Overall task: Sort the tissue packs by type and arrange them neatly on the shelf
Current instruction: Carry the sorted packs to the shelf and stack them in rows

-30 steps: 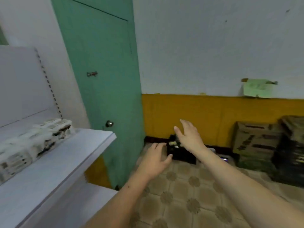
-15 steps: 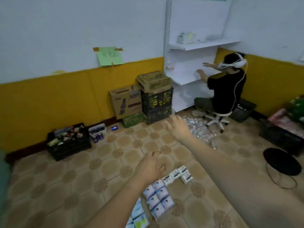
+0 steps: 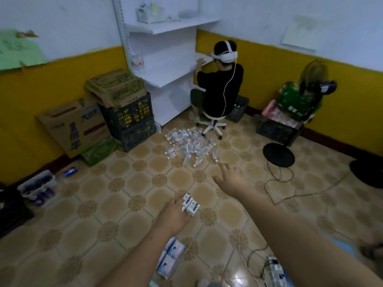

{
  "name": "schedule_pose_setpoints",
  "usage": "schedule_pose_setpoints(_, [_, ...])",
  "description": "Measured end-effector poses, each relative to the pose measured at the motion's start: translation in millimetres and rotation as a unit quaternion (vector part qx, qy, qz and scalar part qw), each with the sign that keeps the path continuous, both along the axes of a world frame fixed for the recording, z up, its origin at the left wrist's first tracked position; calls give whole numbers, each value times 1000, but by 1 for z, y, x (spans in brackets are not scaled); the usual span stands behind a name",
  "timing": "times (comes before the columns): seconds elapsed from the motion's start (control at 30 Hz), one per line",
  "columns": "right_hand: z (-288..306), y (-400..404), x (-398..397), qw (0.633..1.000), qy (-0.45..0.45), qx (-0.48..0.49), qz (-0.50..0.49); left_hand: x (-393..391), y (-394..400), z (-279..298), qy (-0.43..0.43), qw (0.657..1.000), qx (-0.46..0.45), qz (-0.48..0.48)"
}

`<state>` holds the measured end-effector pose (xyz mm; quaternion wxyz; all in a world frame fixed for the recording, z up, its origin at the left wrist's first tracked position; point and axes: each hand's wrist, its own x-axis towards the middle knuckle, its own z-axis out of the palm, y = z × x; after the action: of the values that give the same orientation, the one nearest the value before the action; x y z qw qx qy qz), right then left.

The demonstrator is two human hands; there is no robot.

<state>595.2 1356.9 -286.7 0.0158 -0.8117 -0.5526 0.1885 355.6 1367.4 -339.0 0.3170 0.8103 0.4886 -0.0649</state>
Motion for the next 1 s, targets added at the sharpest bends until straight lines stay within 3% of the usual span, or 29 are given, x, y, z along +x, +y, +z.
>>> schedule_pose_setpoints(0.37, [-141, 184, 140, 994, 74, -81, 9, 123, 132, -137, 95, 989, -105, 50])
schedule_pose_setpoints(0.5, [-199, 241, 176, 989, 61, -129, 25, 167, 186, -187, 110, 983, -127, 70])
schedule_pose_setpoints(0.63, [-277, 282, 186, 988, 78, -133, 17, 189, 217, -269, 125, 981, -127, 82])
schedule_pose_setpoints(0.83, [-469, 317, 175, 983, 131, -127, -10, 197, 237, -468, 171, 973, -140, 67])
schedule_pose_setpoints(1.0, [-681, 304, 164, 954, 208, -168, -136, 196, 283, -654, 191, 976, -81, 70])
